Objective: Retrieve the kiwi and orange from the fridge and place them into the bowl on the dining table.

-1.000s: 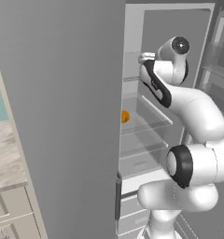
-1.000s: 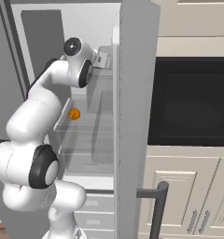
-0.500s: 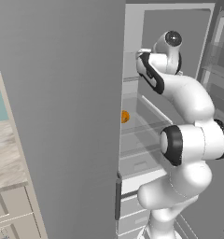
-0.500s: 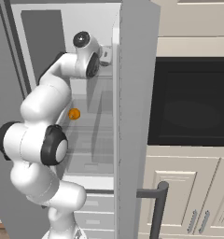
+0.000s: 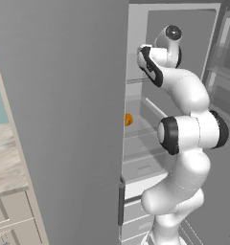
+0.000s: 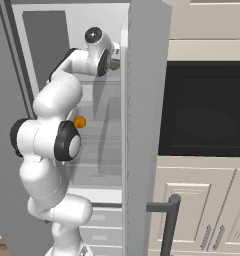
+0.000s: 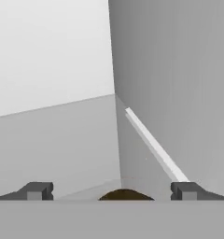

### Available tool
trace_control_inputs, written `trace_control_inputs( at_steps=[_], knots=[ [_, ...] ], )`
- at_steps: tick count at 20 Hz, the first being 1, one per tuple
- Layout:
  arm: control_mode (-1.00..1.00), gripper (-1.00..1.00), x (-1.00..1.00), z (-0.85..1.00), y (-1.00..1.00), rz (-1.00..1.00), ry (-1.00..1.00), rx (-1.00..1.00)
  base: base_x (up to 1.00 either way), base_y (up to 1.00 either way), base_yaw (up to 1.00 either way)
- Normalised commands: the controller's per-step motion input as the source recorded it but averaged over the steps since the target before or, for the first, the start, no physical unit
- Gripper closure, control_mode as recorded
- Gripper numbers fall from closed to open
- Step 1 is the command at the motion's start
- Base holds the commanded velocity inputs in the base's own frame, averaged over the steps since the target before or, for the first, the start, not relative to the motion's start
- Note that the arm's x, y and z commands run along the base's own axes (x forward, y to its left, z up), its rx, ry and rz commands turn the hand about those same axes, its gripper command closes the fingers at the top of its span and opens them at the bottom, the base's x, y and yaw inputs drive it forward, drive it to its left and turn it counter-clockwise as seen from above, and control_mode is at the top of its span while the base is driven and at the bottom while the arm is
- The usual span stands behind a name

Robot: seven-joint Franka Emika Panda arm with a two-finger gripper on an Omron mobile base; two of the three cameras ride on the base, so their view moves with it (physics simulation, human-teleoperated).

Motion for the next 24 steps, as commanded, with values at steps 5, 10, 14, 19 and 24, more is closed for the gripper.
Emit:
trace_control_inputs(
  at_steps=[5,10,14,19,24],
  knots=[
    [-1.0,-1.0,0.3,-0.19,-0.01,0.0,0.0,0.0,0.0,0.0,0.0],
    [-1.0,-1.0,-0.02,-0.6,0.0,-0.01,0.02,0.0,0.0,0.0,0.0],
    [-1.0,-1.0,-0.17,-0.71,0.0,-0.04,0.05,0.0,0.0,0.0,0.0],
    [-1.0,-1.0,0.0,-0.65,0.0,-0.04,0.01,0.0,0.0,0.0,0.0],
    [-1.0,1.0,0.0,-0.7,0.0,-0.05,0.01,0.0,0.0,0.0,0.0]
  ],
)
